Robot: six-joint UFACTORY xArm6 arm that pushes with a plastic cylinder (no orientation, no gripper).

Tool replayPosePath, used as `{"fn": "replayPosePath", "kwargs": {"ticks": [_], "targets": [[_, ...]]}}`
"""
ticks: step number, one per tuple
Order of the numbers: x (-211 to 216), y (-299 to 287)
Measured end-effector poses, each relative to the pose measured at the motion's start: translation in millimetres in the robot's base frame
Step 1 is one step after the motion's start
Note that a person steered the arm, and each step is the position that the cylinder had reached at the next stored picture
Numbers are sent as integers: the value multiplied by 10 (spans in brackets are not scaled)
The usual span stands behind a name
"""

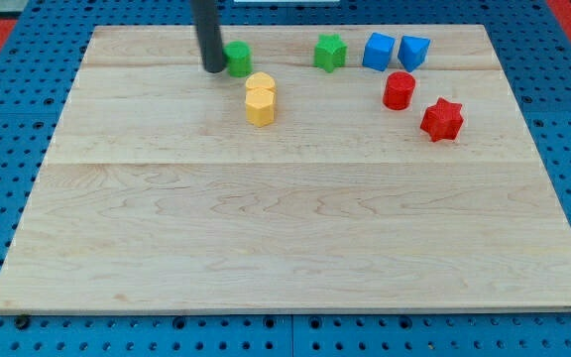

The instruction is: Separate hexagon from yellow heart

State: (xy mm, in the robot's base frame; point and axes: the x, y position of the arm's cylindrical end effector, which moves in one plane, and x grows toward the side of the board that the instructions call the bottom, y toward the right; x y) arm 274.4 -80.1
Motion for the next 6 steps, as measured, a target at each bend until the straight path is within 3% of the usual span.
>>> {"fn": "replayPosePath", "kwargs": {"ticks": [2, 4, 6], "targets": [[-266, 220], [406, -320], [244, -378]]}}
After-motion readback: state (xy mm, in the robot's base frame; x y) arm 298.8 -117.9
